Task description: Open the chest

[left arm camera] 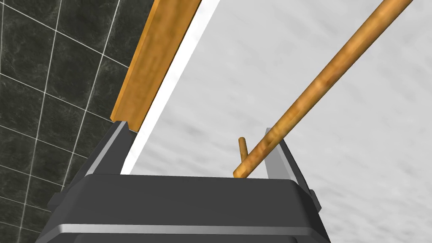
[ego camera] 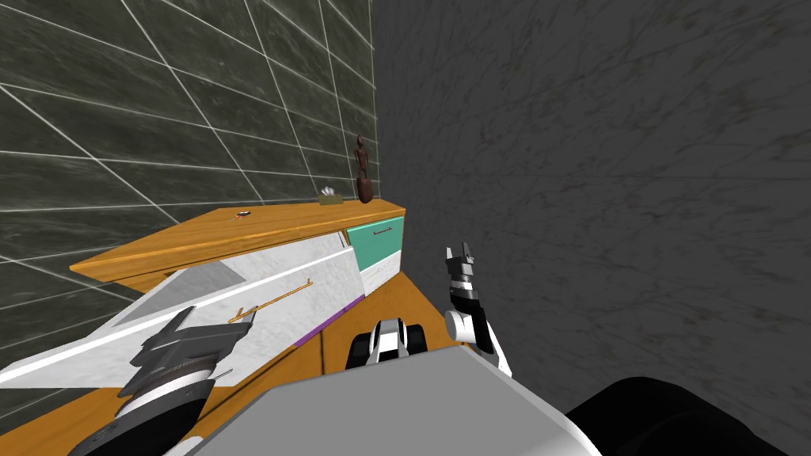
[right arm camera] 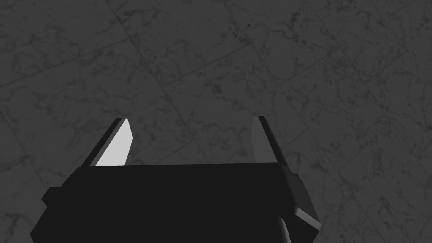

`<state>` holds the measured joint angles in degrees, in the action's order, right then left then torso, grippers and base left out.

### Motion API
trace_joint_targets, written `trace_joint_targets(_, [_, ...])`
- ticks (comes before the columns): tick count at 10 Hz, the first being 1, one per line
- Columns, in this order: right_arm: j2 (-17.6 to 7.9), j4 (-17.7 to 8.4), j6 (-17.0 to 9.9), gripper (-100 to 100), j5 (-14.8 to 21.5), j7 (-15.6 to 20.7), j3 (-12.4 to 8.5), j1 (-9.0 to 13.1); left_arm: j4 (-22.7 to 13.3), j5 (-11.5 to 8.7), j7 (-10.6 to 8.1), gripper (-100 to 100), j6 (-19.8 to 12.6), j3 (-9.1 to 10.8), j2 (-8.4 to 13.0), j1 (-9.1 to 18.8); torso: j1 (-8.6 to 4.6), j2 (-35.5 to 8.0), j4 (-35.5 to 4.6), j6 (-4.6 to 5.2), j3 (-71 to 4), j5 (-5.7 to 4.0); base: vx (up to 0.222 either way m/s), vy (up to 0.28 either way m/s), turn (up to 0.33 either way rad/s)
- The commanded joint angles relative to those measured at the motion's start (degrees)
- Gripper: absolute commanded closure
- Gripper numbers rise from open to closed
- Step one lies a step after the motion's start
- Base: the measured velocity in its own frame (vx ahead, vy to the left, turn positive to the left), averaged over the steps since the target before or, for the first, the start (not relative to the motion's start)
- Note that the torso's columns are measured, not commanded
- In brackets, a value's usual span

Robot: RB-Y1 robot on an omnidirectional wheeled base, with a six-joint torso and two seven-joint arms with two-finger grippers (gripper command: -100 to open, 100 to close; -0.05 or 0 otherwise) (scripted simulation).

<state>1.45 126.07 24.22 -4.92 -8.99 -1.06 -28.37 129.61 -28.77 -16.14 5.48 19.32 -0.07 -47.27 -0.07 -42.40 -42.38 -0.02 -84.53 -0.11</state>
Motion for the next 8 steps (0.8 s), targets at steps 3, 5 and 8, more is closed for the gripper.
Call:
trace_joint_targets(3, [0.0, 0.0, 0.0, 0, 0.0, 0.0, 0.0, 0.0, 2.5, -0.6, -0.20, 0, -1.6, 0.05, -0.4, -2.2, -0.25, -0.1, -0.1, 0.02, 0.1, -0.16, 0.016, 0.003, 0.001])
trace_joint_targets(5, [0.0, 0.0, 0.0, 0, 0.0, 0.0, 0.0, 0.0, 2.3, -0.5, -0.18, 0, -1.8, 0.00, -0.4, -2.3, -0.10, 0.0, 0.0, 0.02, 0.0, -0.04, 0.000, 0.000, 0.000])
trace_joint_targets(8, [0.0, 0.0, 0.0, 0, 0.0, 0.0, 0.0, 0.0, 2.1, -0.5, -0.16, 0, -1.9, -0.06, -0.4, -2.4, 0.02, 0.1, 0.1, 0.02, 0.0, 0.05, 0.000, 0.000, 0.000])
